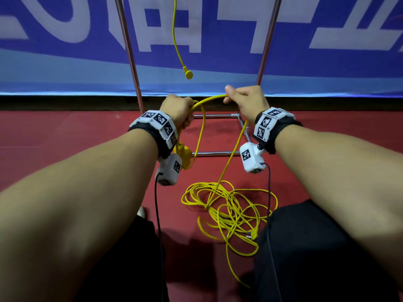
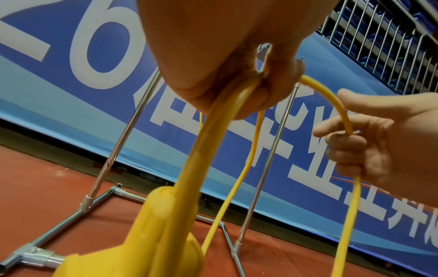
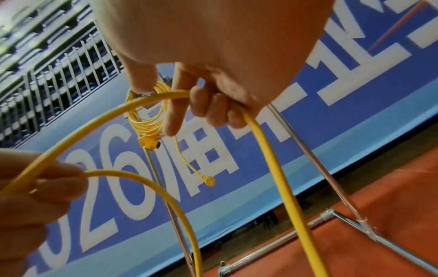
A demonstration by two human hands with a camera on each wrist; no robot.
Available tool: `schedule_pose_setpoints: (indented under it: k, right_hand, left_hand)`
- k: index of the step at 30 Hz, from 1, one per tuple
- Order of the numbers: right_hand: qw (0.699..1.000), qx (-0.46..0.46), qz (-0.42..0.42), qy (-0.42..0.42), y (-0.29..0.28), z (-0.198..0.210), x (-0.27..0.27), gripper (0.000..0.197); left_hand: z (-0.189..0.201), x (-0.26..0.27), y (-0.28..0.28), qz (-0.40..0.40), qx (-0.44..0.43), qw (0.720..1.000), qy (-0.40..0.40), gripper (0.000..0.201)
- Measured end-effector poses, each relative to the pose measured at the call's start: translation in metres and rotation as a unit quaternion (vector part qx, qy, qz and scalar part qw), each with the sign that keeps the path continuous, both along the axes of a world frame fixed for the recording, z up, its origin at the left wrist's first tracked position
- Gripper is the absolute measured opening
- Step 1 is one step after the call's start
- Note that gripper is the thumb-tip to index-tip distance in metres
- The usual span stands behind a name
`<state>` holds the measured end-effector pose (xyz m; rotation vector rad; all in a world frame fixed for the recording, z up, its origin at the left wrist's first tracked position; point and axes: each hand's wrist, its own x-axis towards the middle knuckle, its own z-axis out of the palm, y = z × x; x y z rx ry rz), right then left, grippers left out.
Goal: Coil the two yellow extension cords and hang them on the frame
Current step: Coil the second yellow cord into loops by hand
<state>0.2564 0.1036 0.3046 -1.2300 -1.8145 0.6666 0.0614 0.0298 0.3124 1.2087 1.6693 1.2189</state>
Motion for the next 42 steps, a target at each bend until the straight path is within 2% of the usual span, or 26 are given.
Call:
schedule_pose_setpoints:
  k: [3, 8, 12, 14, 18, 21, 24, 27, 30, 33, 36, 39, 42]
  right_hand:
    - [0.999, 0.031, 0.017, -0.01, -0.003, 0.0, -0.008, 0.039]
    - [0.992, 0.037, 0.058, -0.105, -0.02, 0.002, -0.037, 0.04]
    - [0.995, 0.019, 0.057, -0.085, -0.022, 0.001, -0.041, 0.037]
    - [0.992, -0.009, 0.1, -0.072, -0.02, -0.003, -0.035, 0.034]
    - [0.974, -0.067, 0.166, -0.14, -0.013, -0.017, -0.023, 0.024]
    - [0.966, -0.145, 0.142, -0.16, -0.012, -0.028, -0.018, 0.035]
    - [0.945, -0.267, 0.147, -0.123, -0.011, -0.035, -0.007, 0.049]
    - [0.931, -0.314, 0.159, -0.1, -0.012, -0.038, 0.006, 0.053]
    - [0.943, -0.297, 0.12, -0.086, -0.009, -0.037, 0.011, 0.055]
    - [0.98, -0.189, 0.051, -0.046, 0.001, -0.025, 0.013, 0.056]
    - [0.988, -0.142, 0.057, 0.024, 0.0, -0.011, 0.007, 0.053]
    - [0.993, -0.117, 0.03, -0.006, 0.001, -0.008, -0.002, 0.055]
    - [0.996, -0.082, 0.012, -0.034, 0.002, -0.007, -0.006, 0.057]
  left_hand:
    - [-0.001, -0.002, -0.002, -0.027, -0.011, 1.0, -0.012, 0.028]
    - [-0.002, 0.003, -0.003, -0.046, -0.011, 0.999, -0.002, 0.028]
    - [0.0, 0.003, 0.0, -0.043, 0.0, 0.999, 0.028, 0.04]
    - [0.003, 0.002, 0.002, -0.032, 0.016, 0.999, 0.034, 0.041]
    - [0.007, 0.006, 0.005, -0.018, 0.032, 0.999, 0.037, 0.037]
    - [0.008, 0.005, 0.009, -0.006, 0.054, 0.998, 0.032, 0.041]
    - [0.007, 0.003, 0.01, 0.0, 0.065, 0.998, 0.019, 0.041]
    - [0.005, 0.0, 0.01, 0.003, 0.066, 0.998, 0.021, 0.04]
    - [0.006, -0.002, 0.008, 0.011, 0.066, 0.998, 0.018, 0.042]
    - [0.003, -0.006, 0.007, 0.012, 0.068, 0.997, 0.022, 0.04]
    - [-0.003, -0.012, 0.005, -0.004, 0.061, 0.995, 0.077, 0.039]
    - [-0.008, -0.017, 0.003, -0.022, 0.044, 0.993, 0.111, 0.035]
    - [-0.007, -0.017, 0.0, -0.038, 0.035, 0.993, 0.106, 0.034]
